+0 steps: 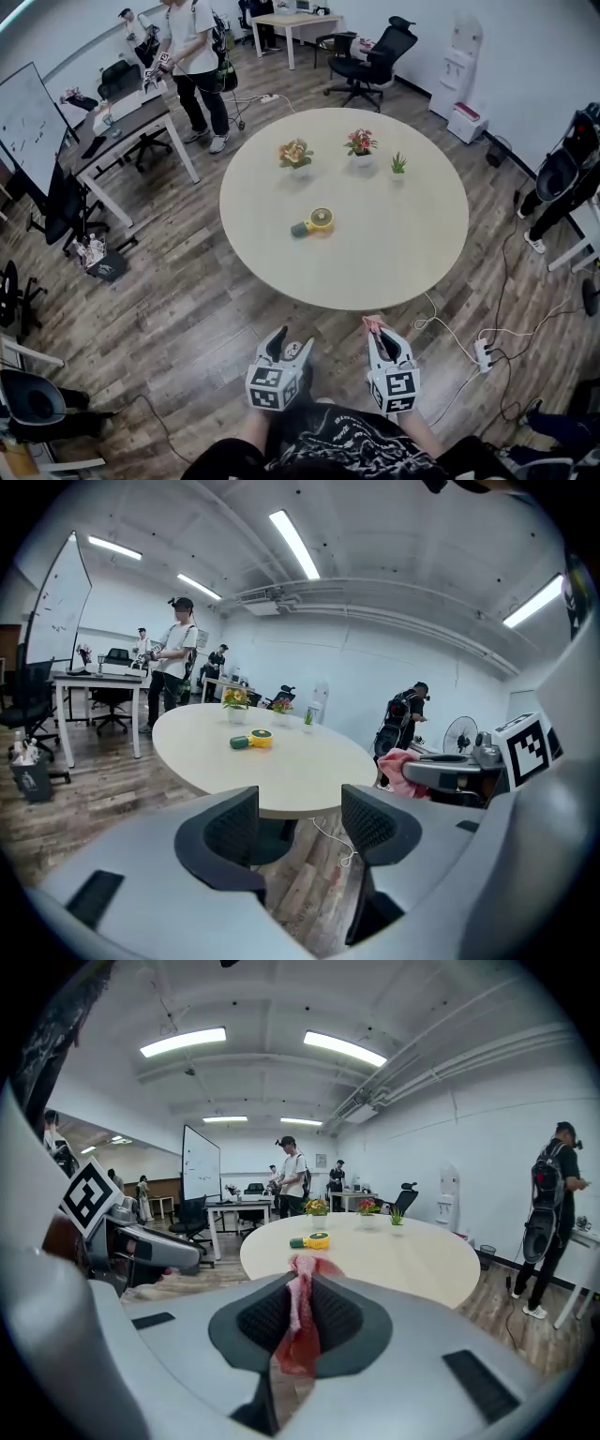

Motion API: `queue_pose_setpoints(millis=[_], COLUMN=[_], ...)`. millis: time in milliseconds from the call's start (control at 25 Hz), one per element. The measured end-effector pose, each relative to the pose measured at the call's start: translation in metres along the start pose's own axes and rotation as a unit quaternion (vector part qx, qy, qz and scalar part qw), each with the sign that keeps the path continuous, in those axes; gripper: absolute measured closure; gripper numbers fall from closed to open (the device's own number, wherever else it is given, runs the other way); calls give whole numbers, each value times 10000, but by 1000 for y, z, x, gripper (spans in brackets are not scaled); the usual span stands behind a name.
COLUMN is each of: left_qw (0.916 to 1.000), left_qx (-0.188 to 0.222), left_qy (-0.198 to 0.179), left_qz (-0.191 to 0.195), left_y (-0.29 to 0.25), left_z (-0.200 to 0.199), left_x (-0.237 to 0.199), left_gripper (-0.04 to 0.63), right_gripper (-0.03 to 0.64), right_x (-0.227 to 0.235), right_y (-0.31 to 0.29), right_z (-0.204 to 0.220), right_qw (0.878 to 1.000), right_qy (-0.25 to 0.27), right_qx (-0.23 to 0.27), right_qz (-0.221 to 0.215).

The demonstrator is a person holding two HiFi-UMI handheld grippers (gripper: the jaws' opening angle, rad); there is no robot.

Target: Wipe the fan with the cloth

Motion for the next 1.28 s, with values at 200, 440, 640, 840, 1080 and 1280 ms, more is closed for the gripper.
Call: queue_pose_setpoints(millis=[200, 440, 640, 840, 1080, 1280], left_qw=[10000, 9997, 9988, 9970, 9953, 9911], left_qx=[-12, -101, -256, -424, -472, -612], left_qy=[-91, -191, -379, -526, -717, -1060], left_qz=[10, 56, 178, 374, 453, 519], left_y=[-36, -82, -113, -146, -175, -212], left_z=[-26, -60, -80, -92, -105, -111], left_x=[-43, -100, -140, -166, -186, -193], left_gripper=[299, 299, 299, 299, 299, 299], right_gripper=[565, 563, 563, 561, 561, 561], right_x=[8, 10, 5, 5, 6, 16], right_y=[-45, -110, -154, -192, -217, -229], right_z=[-14, -40, -56, -60, -67, -67], right_qw=[9996, 9992, 9984, 9974, 9967, 9967], right_qy=[-241, -297, -362, -375, -525, -525], right_qx=[-80, -69, -72, -319, -330, -441], right_qz=[154, 277, 422, 518, 526, 444])
Point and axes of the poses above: the fingertips, and each gripper's own axes: y backward along the fingers, x to its right, z out of its underside, the point moved 6 cm from there along y, backward along the fingers, and after that the axes turned 4 degrees about -y, right-handed, at the moved point
